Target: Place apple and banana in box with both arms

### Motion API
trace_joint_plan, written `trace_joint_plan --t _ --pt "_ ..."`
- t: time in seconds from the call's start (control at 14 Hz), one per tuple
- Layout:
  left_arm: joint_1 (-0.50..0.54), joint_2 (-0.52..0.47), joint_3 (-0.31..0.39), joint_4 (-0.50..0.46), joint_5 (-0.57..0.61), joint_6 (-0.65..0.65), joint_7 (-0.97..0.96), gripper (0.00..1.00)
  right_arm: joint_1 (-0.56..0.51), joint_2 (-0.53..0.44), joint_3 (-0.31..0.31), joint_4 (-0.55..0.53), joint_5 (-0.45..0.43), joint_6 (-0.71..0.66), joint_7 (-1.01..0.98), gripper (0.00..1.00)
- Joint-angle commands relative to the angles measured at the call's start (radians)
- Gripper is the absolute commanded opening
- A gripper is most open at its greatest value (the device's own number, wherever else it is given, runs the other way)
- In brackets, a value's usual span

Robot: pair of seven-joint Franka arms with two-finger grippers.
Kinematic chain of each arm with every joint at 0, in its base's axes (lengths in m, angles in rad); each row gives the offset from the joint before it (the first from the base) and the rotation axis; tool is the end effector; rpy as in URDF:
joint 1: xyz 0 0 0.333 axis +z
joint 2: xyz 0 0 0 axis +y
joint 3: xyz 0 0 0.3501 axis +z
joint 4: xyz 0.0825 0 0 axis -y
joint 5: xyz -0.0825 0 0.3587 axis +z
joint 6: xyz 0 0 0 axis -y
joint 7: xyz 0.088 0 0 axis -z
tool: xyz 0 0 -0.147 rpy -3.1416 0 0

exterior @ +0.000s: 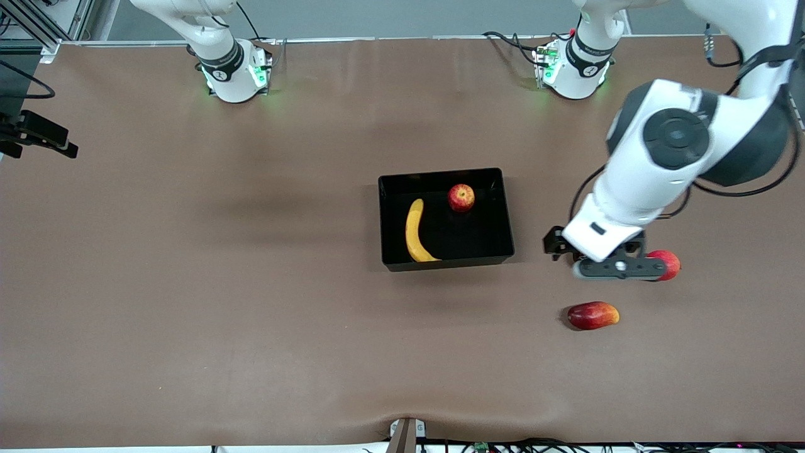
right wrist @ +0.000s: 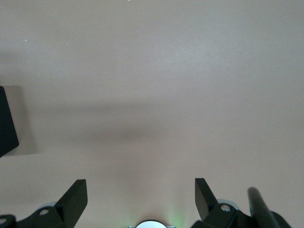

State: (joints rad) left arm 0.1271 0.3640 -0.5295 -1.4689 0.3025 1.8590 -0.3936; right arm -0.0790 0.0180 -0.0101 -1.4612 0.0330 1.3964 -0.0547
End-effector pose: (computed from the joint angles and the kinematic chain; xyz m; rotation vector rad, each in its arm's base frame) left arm 0.6341 -0.1780 0.4994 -3.0608 0.0739 -0.1756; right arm 0.5124 -0.0404 0.6428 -3.1004 0.0465 0.1245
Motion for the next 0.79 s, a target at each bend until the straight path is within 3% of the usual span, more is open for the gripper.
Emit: trace_joint_plan --t 0.0,0.36,0.71 --pt "0.095 -0.075 -0.004 -0.025 -0.031 -0.043 0.145 1.00 -0.001 -0.003 0.004 0.007 -0.008 -0.008 -0.011 1.00" --pt "0.235 -0.138 -0.004 0.019 -0.032 -0.175 0.415 1.00 -0.001 -0.003 0.004 0.007 -0.008 -0.007 -0.011 1.00" --pt "0.259 -0.166 -0.001 0.021 -0.054 -0.190 0.426 1.00 -0.004 -0.001 0.004 0.007 -0.008 -0.010 -0.011 1.00"
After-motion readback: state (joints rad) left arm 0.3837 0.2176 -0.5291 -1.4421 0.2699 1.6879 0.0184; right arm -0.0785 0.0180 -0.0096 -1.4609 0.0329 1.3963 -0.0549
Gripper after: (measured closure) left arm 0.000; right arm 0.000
